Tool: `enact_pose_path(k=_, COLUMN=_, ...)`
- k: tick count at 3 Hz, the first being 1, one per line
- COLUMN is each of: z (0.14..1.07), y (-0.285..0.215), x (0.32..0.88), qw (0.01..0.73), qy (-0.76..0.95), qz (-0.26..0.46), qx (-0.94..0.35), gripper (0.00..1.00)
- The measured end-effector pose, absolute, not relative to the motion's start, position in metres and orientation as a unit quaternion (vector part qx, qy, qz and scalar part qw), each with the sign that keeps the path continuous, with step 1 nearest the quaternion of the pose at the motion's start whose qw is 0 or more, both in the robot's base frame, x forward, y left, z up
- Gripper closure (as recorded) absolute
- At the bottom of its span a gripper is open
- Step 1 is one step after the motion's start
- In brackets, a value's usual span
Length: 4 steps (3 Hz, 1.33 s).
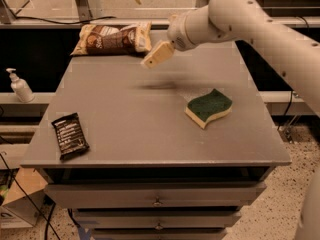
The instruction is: Move brown chip bag near rxbar chocolate
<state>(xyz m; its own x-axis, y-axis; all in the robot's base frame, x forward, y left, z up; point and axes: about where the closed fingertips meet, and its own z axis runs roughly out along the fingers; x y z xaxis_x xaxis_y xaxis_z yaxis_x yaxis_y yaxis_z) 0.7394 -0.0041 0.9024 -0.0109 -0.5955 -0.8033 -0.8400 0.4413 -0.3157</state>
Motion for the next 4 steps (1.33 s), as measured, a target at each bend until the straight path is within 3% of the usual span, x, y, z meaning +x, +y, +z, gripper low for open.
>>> enact_pose_path(k=4, z=0.883, y=0.064, x=0.824, qw=0.499, qy=0.683, qz=0.183, qx=-0.502, gripper=0.0)
